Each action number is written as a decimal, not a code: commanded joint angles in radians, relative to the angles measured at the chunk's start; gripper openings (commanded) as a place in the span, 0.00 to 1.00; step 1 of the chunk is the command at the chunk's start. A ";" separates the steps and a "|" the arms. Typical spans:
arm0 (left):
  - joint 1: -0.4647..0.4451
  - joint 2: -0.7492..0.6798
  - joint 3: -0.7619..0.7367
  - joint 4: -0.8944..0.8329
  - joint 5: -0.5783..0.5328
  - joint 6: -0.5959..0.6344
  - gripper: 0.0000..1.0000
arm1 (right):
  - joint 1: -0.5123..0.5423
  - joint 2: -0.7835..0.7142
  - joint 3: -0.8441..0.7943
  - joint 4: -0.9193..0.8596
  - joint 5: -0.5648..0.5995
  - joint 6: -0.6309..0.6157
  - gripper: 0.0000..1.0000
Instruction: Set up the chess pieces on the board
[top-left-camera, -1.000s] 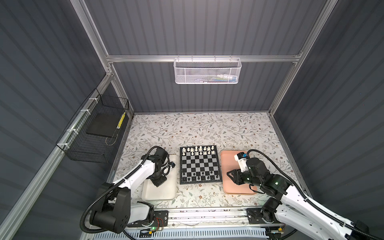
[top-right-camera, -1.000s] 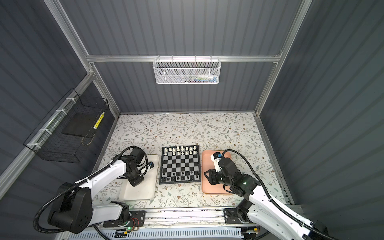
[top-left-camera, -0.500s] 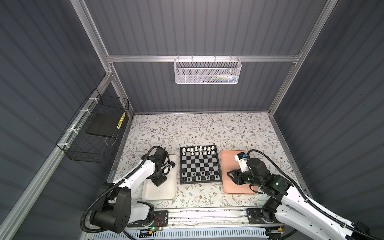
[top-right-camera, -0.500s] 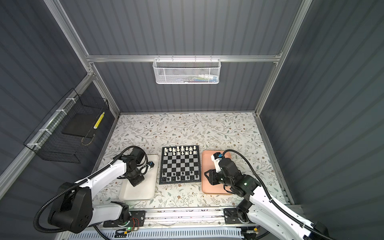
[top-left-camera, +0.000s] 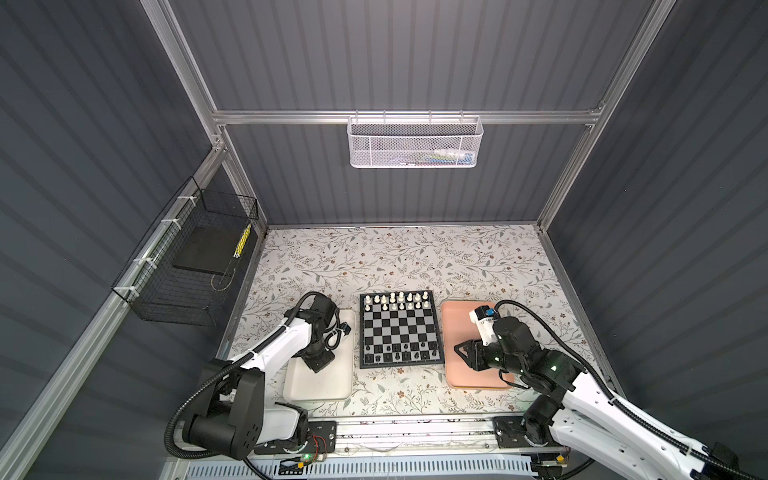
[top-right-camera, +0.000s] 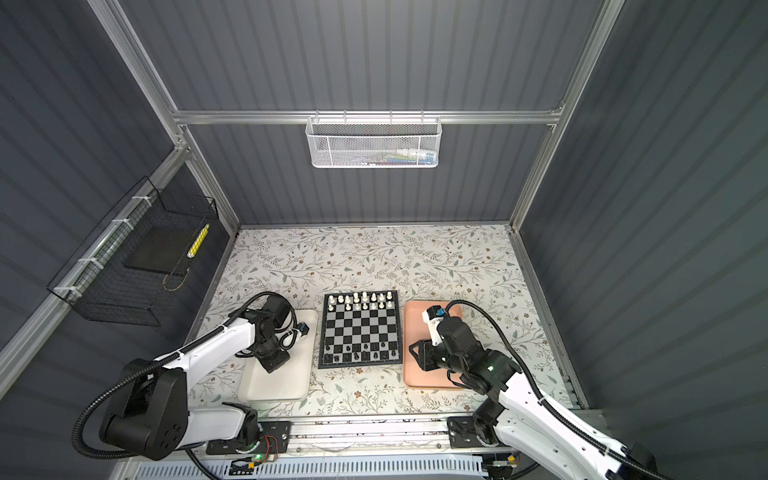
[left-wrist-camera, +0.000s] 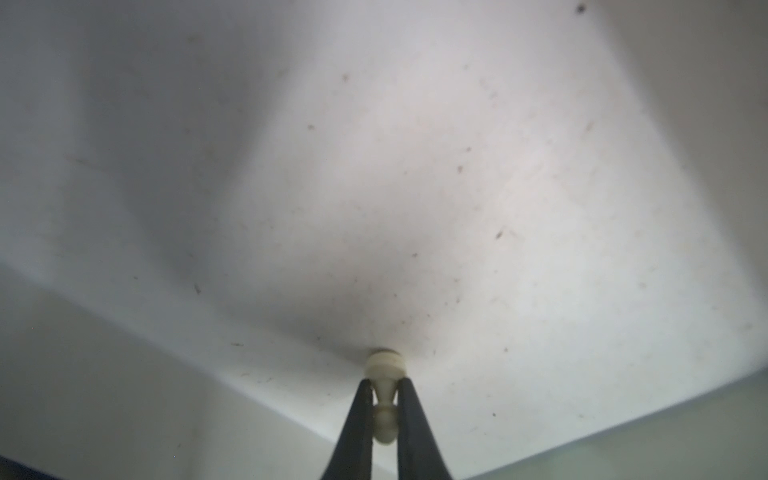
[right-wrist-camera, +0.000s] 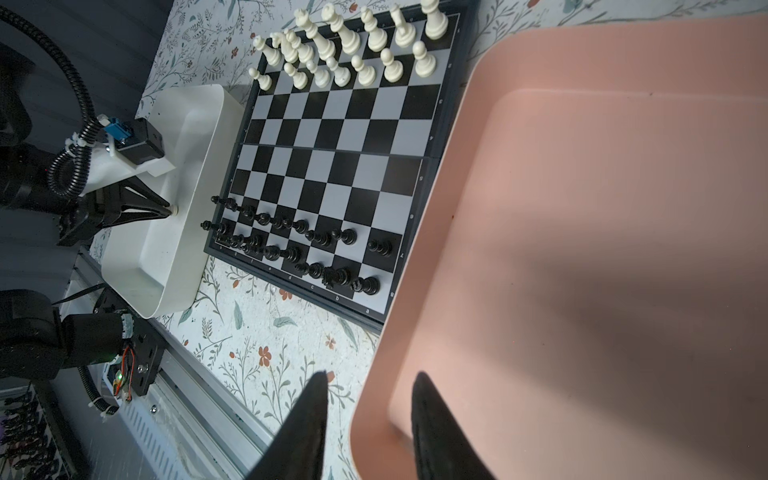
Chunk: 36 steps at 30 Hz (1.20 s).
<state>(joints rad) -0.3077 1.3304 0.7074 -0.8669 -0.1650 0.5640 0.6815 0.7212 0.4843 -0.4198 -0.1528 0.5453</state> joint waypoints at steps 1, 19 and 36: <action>0.007 -0.022 0.007 -0.024 0.008 -0.009 0.13 | 0.000 0.001 0.011 -0.015 0.007 -0.005 0.37; 0.007 0.054 0.190 -0.106 0.030 0.022 0.09 | 0.000 -0.028 0.015 -0.044 0.011 0.001 0.37; -0.037 0.165 0.389 -0.130 0.073 0.009 0.10 | 0.000 -0.060 0.024 -0.094 0.029 0.022 0.37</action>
<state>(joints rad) -0.3252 1.4734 1.0534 -0.9646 -0.1215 0.5716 0.6815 0.6708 0.4843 -0.4896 -0.1417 0.5575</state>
